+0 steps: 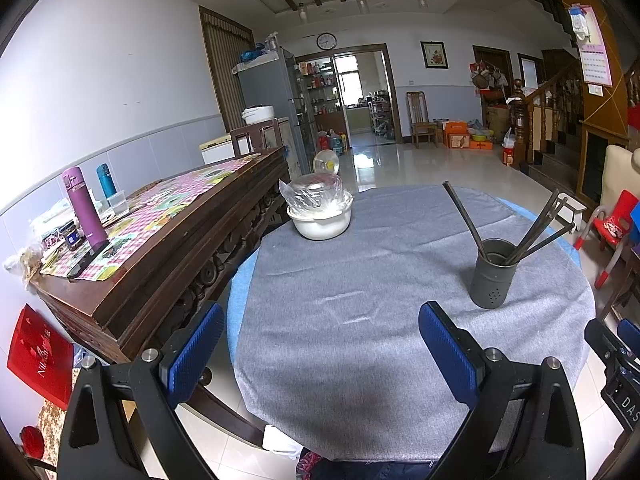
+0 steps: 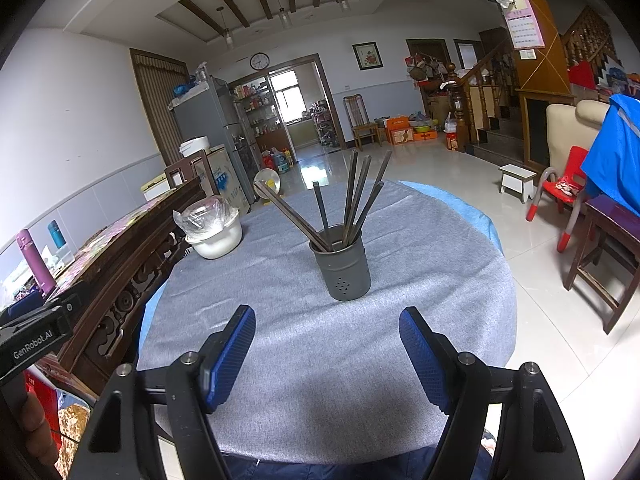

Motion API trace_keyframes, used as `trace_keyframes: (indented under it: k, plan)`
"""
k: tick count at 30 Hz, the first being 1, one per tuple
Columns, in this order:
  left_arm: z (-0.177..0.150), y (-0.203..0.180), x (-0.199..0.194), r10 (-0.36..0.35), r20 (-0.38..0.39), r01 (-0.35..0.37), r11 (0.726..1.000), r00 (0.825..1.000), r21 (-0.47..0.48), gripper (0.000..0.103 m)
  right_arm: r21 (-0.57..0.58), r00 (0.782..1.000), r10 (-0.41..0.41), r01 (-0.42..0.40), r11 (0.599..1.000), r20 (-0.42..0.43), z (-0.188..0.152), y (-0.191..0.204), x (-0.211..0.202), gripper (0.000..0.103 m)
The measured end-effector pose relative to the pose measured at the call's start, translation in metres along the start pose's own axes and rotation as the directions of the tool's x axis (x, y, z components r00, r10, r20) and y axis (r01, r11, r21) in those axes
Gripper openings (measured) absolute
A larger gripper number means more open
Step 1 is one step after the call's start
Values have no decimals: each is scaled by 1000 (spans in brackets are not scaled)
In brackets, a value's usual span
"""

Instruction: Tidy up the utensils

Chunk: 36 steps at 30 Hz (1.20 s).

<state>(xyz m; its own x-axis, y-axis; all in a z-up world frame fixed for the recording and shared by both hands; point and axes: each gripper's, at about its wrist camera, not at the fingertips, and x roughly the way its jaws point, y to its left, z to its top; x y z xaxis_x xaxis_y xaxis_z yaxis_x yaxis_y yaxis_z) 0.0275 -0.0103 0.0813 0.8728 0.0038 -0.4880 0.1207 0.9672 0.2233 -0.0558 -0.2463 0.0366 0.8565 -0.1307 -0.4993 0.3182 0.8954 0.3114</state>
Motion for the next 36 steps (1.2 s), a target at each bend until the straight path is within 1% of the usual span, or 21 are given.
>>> trace_keyframes:
  k: [15, 20, 28, 36]
  plan:
    - [-1, 1, 0, 8, -7, -9, 1000, 1000, -4, 98, 3, 1000, 1, -1, 1000, 6, 1, -2, 1, 78]
    - [1, -2, 5, 9, -15, -9, 1000, 1000, 2, 98, 7, 1000, -4, 4, 1000, 14, 7, -8, 4, 78]
    - [1, -1, 16, 13, -61, -14, 1000, 998, -10, 98, -1, 1000, -3, 3, 1000, 5, 15, -11, 11, 78]
    - [11, -5, 18, 16, -60, -16, 1000, 998, 2, 98, 6, 1000, -3, 3, 1000, 15, 26, -11, 18, 78]
